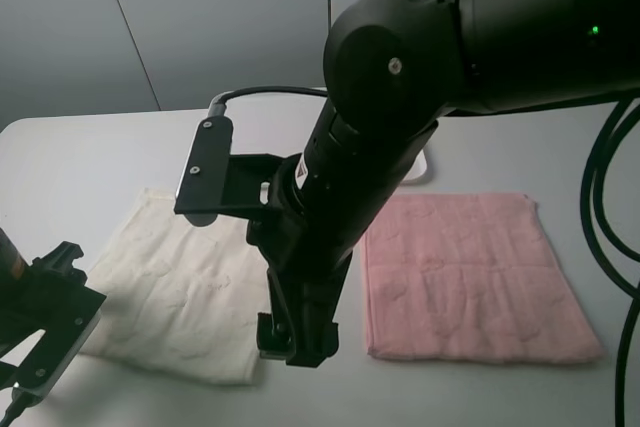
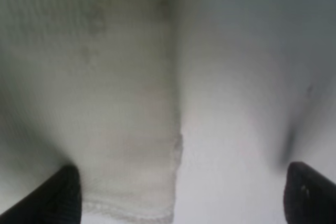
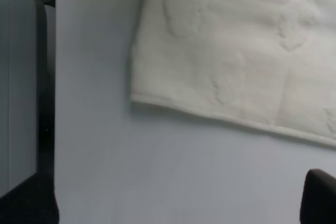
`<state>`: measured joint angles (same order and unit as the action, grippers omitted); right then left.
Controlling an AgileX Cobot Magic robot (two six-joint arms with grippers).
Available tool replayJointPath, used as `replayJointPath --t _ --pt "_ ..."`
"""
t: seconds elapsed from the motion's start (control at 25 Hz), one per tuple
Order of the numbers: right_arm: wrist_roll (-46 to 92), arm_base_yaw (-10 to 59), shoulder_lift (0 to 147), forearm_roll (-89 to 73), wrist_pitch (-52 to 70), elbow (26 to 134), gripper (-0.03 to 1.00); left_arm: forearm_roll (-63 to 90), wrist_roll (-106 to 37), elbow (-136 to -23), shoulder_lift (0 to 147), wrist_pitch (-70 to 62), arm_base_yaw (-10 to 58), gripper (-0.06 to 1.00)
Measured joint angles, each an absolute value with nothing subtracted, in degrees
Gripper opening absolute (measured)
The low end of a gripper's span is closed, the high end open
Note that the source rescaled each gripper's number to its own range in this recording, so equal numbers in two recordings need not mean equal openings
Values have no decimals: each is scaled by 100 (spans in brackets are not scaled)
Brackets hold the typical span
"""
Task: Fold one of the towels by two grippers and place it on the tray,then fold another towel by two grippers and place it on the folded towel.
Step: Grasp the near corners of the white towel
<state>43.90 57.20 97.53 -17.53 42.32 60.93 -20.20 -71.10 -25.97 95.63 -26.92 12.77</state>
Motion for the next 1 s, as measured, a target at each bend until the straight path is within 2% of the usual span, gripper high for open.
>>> replayJointPath --t 0.32,0.76,1.0 --pt "4390 6199 10160 -1694 4232 6116 100 -2041 -7093 -2597 9563 -2681 1277 99" --pt "4331 6399 10498 -1657 3952 6116 100 -2055 -7078 -2597 9563 -2588 1277 99" --pt "3381 6916 11050 -688 3943 6401 100 -2067 -7069 -2597 9563 -2566 1277 99"
